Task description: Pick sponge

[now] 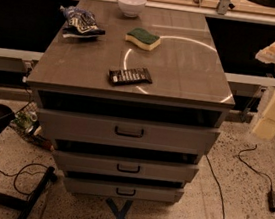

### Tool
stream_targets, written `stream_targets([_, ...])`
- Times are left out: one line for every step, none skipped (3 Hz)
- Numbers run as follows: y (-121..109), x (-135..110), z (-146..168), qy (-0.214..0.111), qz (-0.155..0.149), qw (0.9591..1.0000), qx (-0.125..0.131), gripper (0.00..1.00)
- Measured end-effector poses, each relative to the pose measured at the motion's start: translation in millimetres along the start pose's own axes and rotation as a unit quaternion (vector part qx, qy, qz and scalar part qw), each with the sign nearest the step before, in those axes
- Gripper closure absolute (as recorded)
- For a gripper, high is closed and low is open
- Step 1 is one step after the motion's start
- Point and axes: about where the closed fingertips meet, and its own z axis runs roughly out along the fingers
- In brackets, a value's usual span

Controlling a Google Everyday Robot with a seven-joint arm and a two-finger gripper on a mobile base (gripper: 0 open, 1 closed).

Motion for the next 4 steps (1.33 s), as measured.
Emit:
stream_targets([-3,0,-5,-0.006,0.005,0.9999,0.011,0.0])
stream_targets([-41,5,-15,-0.064,0.007,0.996,0.061,0.0])
stream_targets([-116,-10,-31,-0.174,0.009,0.9744,0.142,0.0])
stream_targets([-193,-32,-50,-0.299,0.03,0.9297,0.212,0.0])
